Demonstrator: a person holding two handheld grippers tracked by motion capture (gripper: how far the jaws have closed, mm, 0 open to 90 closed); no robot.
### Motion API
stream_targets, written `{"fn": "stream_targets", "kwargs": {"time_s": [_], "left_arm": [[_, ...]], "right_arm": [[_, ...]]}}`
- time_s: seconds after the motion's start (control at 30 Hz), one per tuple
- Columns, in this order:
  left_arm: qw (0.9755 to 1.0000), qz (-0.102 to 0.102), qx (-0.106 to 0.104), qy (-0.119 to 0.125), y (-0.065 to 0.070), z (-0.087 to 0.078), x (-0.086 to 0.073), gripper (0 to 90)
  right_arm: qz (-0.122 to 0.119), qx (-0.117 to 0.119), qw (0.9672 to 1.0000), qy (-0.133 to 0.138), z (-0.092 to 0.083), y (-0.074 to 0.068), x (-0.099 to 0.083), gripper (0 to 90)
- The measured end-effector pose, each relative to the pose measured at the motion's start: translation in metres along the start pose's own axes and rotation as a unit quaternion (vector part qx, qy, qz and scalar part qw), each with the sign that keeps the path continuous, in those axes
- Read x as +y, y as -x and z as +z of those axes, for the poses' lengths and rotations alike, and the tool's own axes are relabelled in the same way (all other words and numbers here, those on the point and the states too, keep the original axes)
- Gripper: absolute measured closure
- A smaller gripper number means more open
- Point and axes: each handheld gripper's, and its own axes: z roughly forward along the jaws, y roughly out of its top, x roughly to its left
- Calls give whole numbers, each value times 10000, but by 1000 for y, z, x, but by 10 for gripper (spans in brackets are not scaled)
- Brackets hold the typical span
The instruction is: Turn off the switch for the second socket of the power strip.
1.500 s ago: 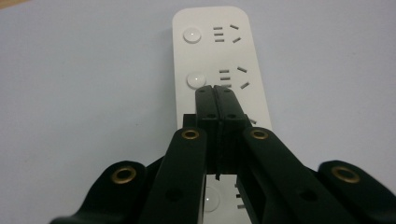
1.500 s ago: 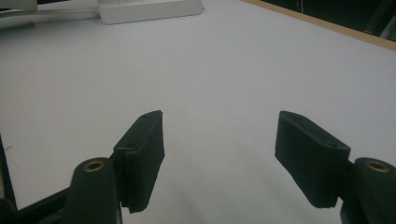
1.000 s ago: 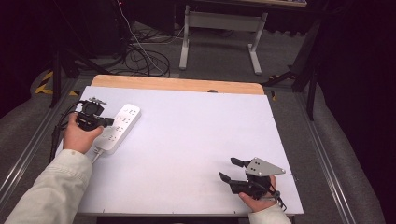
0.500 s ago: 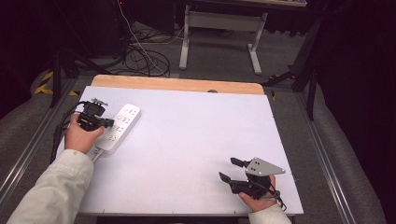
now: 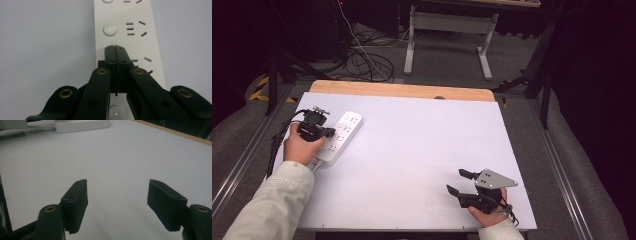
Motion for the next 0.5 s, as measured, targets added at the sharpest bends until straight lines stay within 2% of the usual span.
{"fn": "stream_targets", "kwargs": {"time_s": [0.3,0.43,0.5], "left_arm": [[9999,129,34,50,0,1,-1,900],[9999,24,-90,116,-4,1,-3,900],[9999,104,-15,108,-1,1,-3,900]], "right_arm": [[-18,1,10000,-18,0,0,0,333],[-11,9,10000,-21,0,-1,0,333],[-18,8,10000,-30,1,-1,0,333]]}}
